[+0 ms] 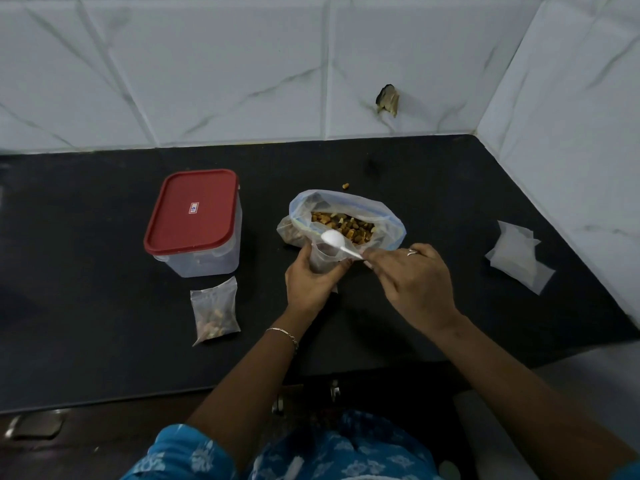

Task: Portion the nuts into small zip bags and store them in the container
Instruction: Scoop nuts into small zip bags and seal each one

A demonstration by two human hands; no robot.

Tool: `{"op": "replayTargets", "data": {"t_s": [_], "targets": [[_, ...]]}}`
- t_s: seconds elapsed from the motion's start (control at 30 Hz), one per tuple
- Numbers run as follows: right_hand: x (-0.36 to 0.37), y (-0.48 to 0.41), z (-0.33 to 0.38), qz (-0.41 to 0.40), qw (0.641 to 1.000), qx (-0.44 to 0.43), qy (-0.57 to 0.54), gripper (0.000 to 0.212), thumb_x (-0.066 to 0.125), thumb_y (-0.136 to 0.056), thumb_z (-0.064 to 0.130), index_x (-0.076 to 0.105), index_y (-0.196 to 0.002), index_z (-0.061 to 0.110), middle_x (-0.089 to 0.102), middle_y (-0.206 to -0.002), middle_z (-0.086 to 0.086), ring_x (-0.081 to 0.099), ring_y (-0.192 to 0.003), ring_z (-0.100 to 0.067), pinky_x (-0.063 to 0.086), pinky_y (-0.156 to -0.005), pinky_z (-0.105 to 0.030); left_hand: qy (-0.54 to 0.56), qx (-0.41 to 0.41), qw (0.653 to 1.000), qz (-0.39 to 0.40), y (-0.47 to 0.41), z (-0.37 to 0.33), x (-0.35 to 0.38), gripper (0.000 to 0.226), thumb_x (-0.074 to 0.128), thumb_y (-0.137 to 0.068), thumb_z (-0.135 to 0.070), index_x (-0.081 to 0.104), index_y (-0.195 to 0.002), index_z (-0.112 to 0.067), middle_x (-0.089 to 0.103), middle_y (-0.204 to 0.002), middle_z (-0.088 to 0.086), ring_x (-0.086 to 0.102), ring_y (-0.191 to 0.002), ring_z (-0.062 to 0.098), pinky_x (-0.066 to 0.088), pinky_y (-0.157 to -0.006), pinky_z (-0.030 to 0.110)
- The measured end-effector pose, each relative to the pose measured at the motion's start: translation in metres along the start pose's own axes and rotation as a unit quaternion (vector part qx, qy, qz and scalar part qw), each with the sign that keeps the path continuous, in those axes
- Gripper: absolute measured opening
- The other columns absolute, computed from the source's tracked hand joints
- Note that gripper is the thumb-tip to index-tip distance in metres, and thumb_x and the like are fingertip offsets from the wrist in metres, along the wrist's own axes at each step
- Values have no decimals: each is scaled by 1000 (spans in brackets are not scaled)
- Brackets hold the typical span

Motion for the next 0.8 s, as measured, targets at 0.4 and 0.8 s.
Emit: {"op": "replayTargets", "data": {"t_s": [0.4, 0.8], "targets": [[38, 31, -68, 24, 684, 546, -484, 12, 61, -92, 14, 69, -101, 17, 72, -100, -1, 58, -81, -7, 42, -73, -18, 12, -28, 999, 13, -3, 9, -1, 56, 82, -74, -21, 56, -124, -22, 63, -117, -10, 59, -111, 4, 51, -98, 34], [71, 45, -94, 36, 703, 624, -339, 8, 66, -83, 25, 67, -82, 33, 67, -92, 11, 61, -98, -16, 46, -97, -45, 69, -87, 991, 74, -3, 6, -4, 38, 72, -84, -10, 55, -115, -24, 63, -109, -7, 61, -100, 3, 50, -76, 17]]}}
Point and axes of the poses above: each hand's wrist, its own y-axis away from the middle knuckle, its own x-axis out of the palm, z = x × y, the point moved 8 cm from there along -y, towards the middle knuckle
